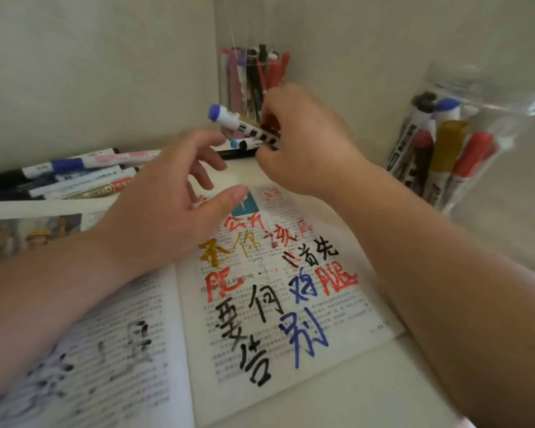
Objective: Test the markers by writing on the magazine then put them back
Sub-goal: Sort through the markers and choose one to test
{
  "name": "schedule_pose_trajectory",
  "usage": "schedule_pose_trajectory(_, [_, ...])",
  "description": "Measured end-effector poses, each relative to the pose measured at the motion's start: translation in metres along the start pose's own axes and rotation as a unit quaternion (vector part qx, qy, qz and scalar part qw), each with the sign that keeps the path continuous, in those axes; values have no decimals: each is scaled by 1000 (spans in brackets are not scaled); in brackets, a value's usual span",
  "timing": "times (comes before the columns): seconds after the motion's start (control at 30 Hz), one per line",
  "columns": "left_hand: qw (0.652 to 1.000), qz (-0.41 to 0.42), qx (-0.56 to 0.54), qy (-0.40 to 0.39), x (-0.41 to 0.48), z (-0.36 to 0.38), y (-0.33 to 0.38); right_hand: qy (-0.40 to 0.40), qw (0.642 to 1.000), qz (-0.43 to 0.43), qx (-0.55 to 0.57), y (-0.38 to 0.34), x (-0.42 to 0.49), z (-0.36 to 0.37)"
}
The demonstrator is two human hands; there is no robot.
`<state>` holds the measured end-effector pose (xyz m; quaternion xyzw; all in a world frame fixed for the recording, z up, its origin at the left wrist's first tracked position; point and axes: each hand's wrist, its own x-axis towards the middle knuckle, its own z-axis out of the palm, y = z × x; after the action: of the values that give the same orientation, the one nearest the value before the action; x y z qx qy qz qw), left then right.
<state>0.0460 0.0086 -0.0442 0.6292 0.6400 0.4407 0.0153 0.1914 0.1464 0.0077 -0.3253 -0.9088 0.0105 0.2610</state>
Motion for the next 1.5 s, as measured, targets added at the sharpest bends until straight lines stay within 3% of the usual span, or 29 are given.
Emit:
schedule_pose_trajectory(0.1, [998, -20, -41, 37, 2, 2, -2, 21, 977, 4, 212, -17, -8, 3])
schedule_pose_trajectory(0.2, [998, -42, -44, 22, 3, 3, -4, -97, 898, 60, 425, -18, -12, 7])
schedule_pose_trajectory(0.27, [1000, -29, 0, -4, 4, 2, -6, -160, 859, 51, 483, -11, -14, 8])
schedule_pose_trajectory(0.4, [997, 4, 72, -32, 2, 1, -4, -175, 855, 13, 488, 1, -14, 8])
schedule_pose_trajectory(0.53, [998, 1, 37, -53, 1, 2, -4, -135, 865, -14, 484, 0, -15, 9])
schedule_pose_trajectory(0.83, [998, 35, -11, -60, 2, -4, -6, -100, 837, -24, 537, -10, -15, 13])
schedule_pose_trajectory(1.1, [998, 5, -46, -37, 3, -3, 0, -101, 826, -30, 554, -9, -15, 10])
schedule_pose_trajectory(1.33, [976, -44, -200, -78, 0, -4, -5, -76, 840, -12, 537, -4, -14, 10])
schedule_pose_trajectory(1.5, [986, -56, -159, -16, 3, -4, -7, -57, 847, 4, 528, 1, -12, 11])
